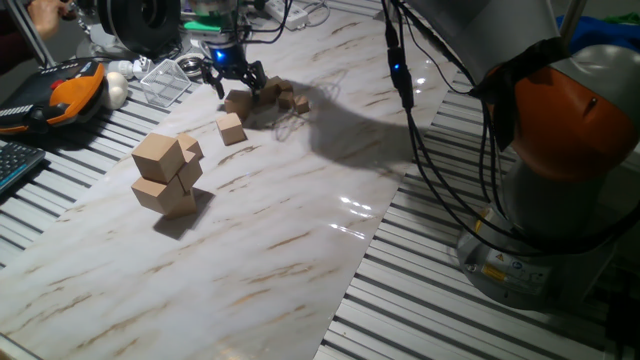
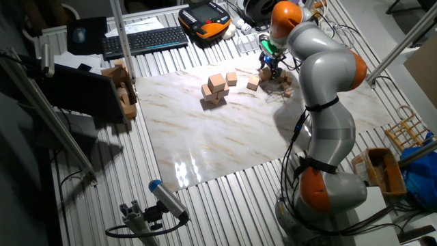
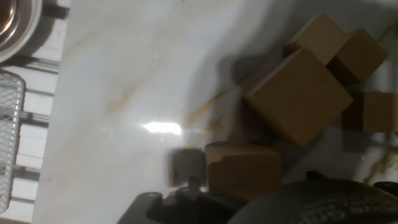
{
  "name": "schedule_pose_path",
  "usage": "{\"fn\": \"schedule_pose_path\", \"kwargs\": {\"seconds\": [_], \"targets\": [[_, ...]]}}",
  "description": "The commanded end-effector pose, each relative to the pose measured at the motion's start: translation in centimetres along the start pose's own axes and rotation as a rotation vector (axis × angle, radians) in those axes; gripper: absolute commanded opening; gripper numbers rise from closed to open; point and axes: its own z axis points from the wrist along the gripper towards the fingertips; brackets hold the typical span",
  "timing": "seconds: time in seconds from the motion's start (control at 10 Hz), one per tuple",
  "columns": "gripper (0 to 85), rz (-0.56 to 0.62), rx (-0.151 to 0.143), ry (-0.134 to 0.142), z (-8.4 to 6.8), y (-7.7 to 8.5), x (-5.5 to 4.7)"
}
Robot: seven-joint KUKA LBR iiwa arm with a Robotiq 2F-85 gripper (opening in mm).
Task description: Stack the blocks into a cross shape
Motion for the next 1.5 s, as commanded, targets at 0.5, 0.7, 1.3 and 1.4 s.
{"fn": "schedule_pose_path", "kwargs": {"seconds": [0.5, 0.7, 1.3, 1.4], "targets": [[0.0, 0.005, -0.043, -0.019, -0.7, 0.2, 0.1], [0.0, 0.063, -0.043, -0.011, -1.4, 0.2, -0.5], [0.0, 0.476, -0.117, 0.006, -1.6, -0.8, -2.2], [0.0, 0.483, -0.119, 0.008, -1.1, -1.0, -2.3]]}}
